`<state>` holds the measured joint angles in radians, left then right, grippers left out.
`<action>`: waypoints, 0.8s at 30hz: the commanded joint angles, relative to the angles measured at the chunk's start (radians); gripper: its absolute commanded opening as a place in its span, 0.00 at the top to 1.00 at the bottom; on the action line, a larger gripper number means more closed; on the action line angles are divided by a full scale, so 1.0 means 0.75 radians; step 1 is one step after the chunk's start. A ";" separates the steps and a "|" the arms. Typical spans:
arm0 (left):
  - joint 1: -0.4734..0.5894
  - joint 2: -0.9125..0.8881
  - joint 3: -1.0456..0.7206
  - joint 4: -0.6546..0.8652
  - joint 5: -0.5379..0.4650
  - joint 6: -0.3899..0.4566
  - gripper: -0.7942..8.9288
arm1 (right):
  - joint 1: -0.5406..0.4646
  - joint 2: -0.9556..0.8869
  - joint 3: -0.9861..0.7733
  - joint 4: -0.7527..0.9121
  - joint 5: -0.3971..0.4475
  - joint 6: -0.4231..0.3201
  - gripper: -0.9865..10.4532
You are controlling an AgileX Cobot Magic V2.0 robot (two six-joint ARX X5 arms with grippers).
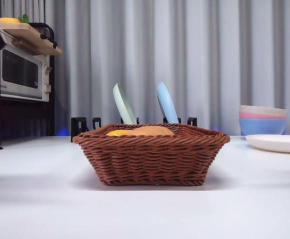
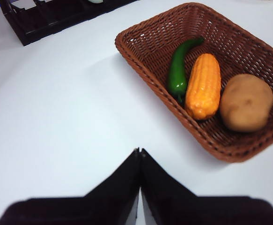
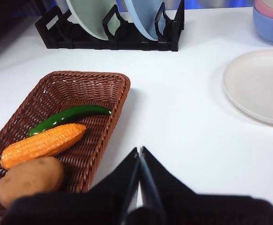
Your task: Pick up the basket,pick up the corn from the table,pick up the potato from the table,pick up the cucumber from the table,put all items into the basket
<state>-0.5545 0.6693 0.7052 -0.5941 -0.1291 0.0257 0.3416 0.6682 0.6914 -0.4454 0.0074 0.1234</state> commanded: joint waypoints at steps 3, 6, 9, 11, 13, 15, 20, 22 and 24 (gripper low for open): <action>0.069 -0.182 -0.012 -0.024 0.008 -0.006 0.92 | -0.001 -0.002 -0.007 0.008 -0.001 0.013 0.91; 0.154 -0.295 -0.056 0.027 0.007 0.000 0.92 | 0.000 -0.001 -0.007 0.007 -0.001 0.013 0.91; 0.274 -0.433 -0.167 0.153 0.007 0.003 0.92 | -0.001 -0.001 -0.007 0.006 -0.001 0.013 0.91; 0.346 -0.520 -0.261 0.246 0.007 0.006 0.92 | -0.001 -0.002 -0.007 0.006 -0.001 0.013 0.91; 0.413 -0.596 -0.368 0.345 0.010 0.005 0.92 | -0.001 -0.001 -0.007 0.005 -0.001 0.013 0.91; 0.476 -0.663 -0.484 0.434 0.036 0.005 0.92 | 0.000 -0.001 -0.007 0.004 -0.001 0.013 0.91; 0.588 -0.768 -0.697 0.543 0.121 0.005 0.92 | -0.001 -0.001 -0.007 0.003 -0.001 0.013 0.91; 0.620 -0.798 -0.752 0.542 0.152 0.005 0.92 | -0.001 -0.001 -0.007 0.003 -0.001 0.013 0.91; 0.648 -0.823 -0.796 0.542 0.183 0.005 0.92 | -0.001 -0.001 -0.007 0.003 -0.001 0.013 0.91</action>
<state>-0.0753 0.0605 0.1192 -0.2039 -0.0029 0.0257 0.3408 0.6682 0.6914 -0.4488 0.0074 0.1234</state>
